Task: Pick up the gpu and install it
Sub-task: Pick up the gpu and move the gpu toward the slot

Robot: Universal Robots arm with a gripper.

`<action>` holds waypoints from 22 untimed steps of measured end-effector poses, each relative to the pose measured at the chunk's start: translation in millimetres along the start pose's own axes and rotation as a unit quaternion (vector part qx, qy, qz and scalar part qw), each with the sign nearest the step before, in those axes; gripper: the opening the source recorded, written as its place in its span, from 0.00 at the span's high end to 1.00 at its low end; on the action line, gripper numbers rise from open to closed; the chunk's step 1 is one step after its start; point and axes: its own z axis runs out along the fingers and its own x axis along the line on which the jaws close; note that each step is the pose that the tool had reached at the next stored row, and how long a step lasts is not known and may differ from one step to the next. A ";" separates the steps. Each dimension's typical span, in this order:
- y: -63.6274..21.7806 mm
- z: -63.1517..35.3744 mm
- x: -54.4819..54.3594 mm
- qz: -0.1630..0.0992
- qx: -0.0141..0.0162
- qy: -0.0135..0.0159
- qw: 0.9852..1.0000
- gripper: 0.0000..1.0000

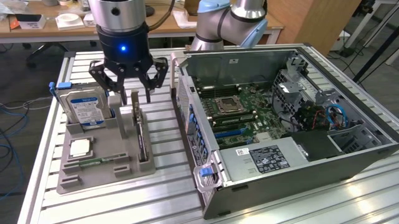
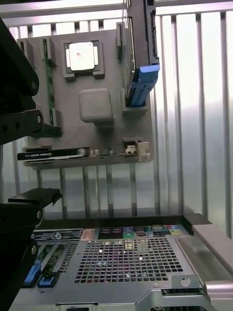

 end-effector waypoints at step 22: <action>-0.7 15.1 1.0 0.000 0.000 0.000 1.000 0.45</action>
